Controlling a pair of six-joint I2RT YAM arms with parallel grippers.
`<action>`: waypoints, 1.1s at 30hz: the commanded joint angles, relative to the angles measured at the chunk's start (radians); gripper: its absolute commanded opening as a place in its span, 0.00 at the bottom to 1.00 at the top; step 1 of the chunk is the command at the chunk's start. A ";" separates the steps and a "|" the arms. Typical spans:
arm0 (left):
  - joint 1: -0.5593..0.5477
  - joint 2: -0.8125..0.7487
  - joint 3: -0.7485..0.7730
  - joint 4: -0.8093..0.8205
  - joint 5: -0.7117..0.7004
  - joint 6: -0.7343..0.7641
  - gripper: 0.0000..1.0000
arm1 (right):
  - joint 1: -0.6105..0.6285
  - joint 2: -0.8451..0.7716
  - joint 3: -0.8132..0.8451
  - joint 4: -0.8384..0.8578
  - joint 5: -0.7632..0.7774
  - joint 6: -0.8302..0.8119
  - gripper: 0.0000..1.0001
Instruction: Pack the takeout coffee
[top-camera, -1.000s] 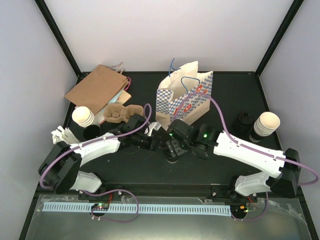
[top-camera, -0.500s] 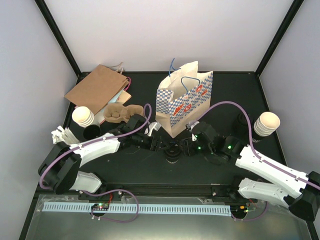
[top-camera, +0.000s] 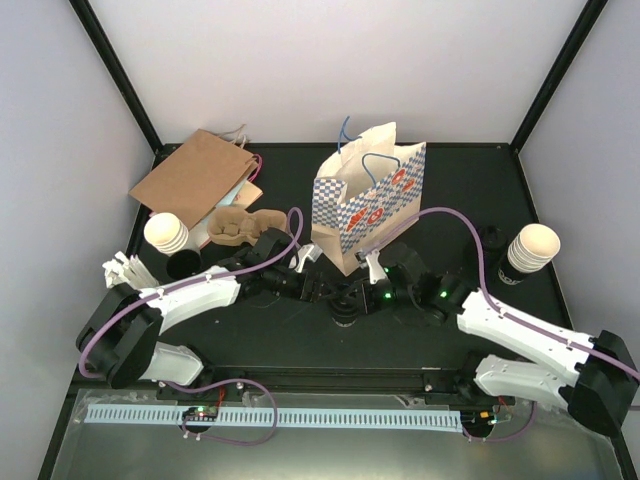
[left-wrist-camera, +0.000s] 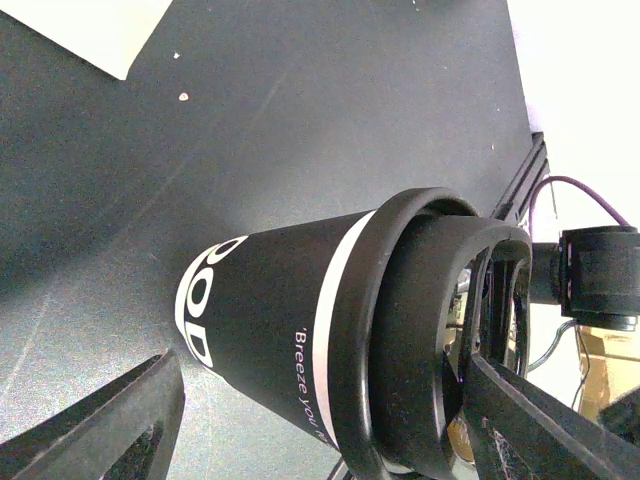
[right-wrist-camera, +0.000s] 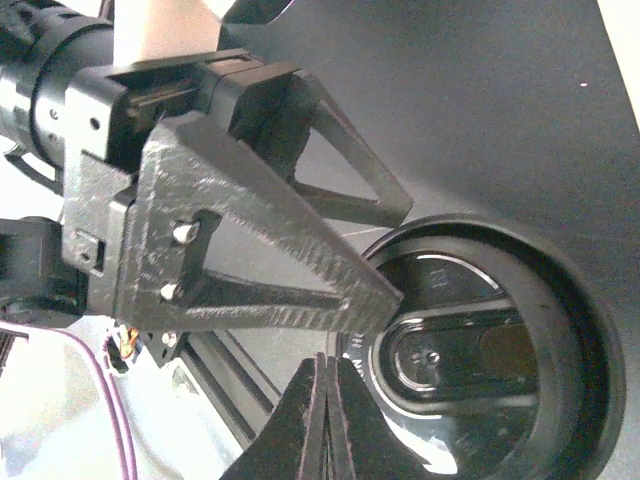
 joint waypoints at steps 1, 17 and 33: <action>-0.008 -0.007 0.020 -0.024 -0.021 -0.001 0.78 | -0.036 0.015 -0.032 0.078 -0.046 0.027 0.01; -0.017 0.036 -0.022 0.000 -0.047 -0.006 0.78 | -0.125 0.012 -0.222 0.102 -0.058 0.060 0.01; -0.019 0.005 -0.024 -0.004 -0.074 -0.012 0.75 | -0.109 -0.112 -0.013 -0.018 -0.173 -0.059 0.01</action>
